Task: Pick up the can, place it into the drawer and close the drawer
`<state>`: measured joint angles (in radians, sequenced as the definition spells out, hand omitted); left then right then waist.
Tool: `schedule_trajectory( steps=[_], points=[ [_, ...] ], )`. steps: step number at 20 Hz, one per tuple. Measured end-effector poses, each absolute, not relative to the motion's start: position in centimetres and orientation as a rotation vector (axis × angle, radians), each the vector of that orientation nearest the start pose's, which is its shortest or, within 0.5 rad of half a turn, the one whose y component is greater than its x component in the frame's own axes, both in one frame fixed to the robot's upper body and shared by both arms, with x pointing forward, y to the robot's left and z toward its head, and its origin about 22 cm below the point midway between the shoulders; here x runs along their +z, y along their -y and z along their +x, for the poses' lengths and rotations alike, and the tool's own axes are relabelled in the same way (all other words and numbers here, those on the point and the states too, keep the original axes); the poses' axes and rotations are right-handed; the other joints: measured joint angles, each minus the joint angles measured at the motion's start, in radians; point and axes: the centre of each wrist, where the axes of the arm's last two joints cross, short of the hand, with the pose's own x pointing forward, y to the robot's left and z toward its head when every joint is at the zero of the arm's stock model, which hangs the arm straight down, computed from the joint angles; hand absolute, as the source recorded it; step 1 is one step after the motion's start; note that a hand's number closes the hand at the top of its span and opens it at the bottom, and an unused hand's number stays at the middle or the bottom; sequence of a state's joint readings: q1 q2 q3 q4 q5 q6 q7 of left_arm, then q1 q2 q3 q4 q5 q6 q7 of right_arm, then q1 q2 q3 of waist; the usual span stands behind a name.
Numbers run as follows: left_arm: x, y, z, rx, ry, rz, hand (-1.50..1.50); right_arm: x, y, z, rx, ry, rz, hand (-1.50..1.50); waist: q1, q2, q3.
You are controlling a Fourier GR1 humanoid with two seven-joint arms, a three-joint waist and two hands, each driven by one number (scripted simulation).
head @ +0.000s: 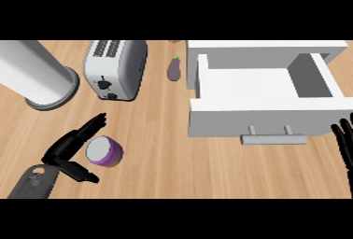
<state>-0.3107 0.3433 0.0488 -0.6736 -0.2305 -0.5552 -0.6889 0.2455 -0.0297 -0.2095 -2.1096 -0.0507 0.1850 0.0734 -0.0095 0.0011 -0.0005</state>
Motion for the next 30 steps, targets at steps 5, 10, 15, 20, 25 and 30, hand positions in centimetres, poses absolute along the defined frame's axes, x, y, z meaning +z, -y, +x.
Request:
schedule_trajectory(
  steps=[5,10,15,20,25,30],
  points=[
    [-9.3,-33.8,28.4,-0.574,1.469,-0.301,-1.50,8.6,29.2,15.9,0.014,1.802,-0.170,-1.50,0.000,0.000,0.000],
    [-10.0,-32.7,28.9,-0.567,1.473,-0.309,-1.50,9.1,29.6,15.8,0.021,1.804,-0.167,-1.50,-0.002,0.001,0.000],
    [-10.4,-32.2,28.8,-0.574,1.463,-0.325,-1.50,9.2,29.7,15.5,0.009,1.804,-0.171,-1.50,0.000,0.000,0.000],
    [-10.6,-31.0,29.0,-0.599,1.466,-0.353,-1.50,9.5,29.3,15.7,0.009,1.806,-0.170,-1.50,0.002,-0.001,0.000],
    [-10.4,-29.6,29.4,-0.605,1.474,-0.391,1.50,9.1,29.9,15.1,0.001,1.805,-0.161,-1.50,0.003,-0.002,0.001],
    [-10.3,-28.9,29.6,-0.600,1.474,-0.432,1.50,8.8,29.5,15.2,-0.008,1.803,-0.165,-1.50,0.002,-0.001,0.000]
  ],
)
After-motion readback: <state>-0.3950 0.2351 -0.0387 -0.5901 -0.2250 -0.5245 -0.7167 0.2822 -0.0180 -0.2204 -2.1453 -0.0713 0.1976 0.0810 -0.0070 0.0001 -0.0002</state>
